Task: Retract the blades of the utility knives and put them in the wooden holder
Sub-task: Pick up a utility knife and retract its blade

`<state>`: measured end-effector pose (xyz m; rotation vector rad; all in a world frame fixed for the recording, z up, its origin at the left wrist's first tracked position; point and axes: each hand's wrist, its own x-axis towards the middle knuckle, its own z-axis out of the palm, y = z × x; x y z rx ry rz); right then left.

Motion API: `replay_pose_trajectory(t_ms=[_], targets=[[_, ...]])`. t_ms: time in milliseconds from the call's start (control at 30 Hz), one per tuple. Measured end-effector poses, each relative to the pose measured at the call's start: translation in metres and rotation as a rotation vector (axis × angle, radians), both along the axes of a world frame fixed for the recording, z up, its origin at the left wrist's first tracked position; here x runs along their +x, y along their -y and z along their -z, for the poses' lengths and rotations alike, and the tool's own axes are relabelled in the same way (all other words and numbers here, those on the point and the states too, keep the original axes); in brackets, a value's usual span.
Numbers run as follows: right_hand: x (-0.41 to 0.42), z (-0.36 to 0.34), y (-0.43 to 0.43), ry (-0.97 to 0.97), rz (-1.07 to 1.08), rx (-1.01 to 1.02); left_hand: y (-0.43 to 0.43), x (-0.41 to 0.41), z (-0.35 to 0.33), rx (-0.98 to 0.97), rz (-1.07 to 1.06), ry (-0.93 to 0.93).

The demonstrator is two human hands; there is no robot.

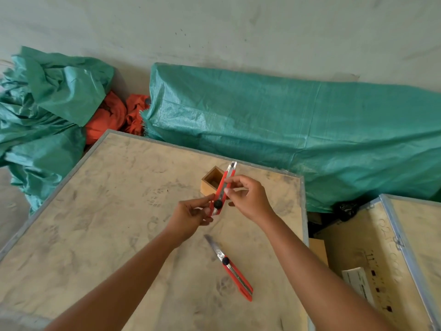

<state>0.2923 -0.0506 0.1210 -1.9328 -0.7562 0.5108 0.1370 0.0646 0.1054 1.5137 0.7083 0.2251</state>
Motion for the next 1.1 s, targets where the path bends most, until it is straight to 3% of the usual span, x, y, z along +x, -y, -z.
replay_pose_trajectory(t_ms=[233,333,433,733,1100], targets=[[0.059,0.020,-0.052,0.041,0.167,0.030,-0.054,0.073,0.021,0.199,-0.020,-0.091],[0.072,0.040,-0.067,0.136,0.222,-0.008,-0.070,0.096,0.042,0.455,0.014,-0.247],[0.078,0.059,-0.075,0.176,0.248,-0.052,-0.078,0.109,0.063,0.586,0.106,-0.460],[0.066,0.091,-0.077,0.271,0.188,-0.203,-0.081,0.111,0.079,0.547,0.122,-0.438],[0.037,0.081,-0.052,0.302,0.156,-0.151,-0.070,0.079,0.071,0.468,0.016,-0.375]])
